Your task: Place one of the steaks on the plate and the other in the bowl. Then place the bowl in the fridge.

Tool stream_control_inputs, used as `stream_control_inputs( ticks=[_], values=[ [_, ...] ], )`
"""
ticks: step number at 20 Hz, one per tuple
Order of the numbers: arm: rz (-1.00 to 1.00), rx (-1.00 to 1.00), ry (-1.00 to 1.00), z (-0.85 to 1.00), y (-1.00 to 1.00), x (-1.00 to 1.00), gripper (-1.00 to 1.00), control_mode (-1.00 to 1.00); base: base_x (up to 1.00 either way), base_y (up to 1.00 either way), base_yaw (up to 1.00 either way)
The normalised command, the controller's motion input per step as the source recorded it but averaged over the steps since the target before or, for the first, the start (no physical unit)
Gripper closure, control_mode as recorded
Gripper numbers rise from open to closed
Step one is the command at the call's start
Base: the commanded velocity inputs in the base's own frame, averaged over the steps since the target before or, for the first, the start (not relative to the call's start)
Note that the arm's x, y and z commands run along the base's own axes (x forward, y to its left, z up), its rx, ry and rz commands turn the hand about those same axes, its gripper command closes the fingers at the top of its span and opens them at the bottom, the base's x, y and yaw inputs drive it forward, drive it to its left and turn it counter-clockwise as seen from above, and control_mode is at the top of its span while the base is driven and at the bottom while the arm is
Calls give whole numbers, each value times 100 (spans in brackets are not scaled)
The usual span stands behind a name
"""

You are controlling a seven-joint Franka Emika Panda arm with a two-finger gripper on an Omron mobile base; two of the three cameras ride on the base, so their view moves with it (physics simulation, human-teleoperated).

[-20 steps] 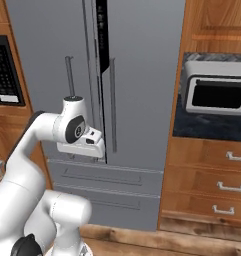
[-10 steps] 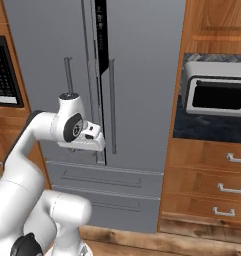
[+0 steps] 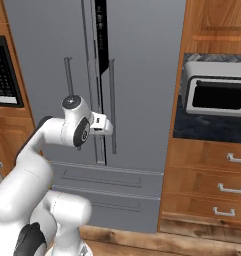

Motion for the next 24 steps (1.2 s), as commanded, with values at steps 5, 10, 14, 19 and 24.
stream_control_inputs(
  ticks=[5, 10, 14, 19, 24],
  values=[
    [3, 3, -32, 32, -25, 25, -100, -100, 0, 0, 0],
    [-1, 0, -5, 49, 0, 7, -100, -100, 0, 0, 0],
    [-1, 0, 2, 2, 1, 34, -100, -100, 0, 0, 0],
    [0, 2, -1, 0, -11, 37, -100, -100, 0, 0, 0],
    [0, 1, -1, 0, -2, 71, -100, -100, 0, 0, 0]
  ],
)
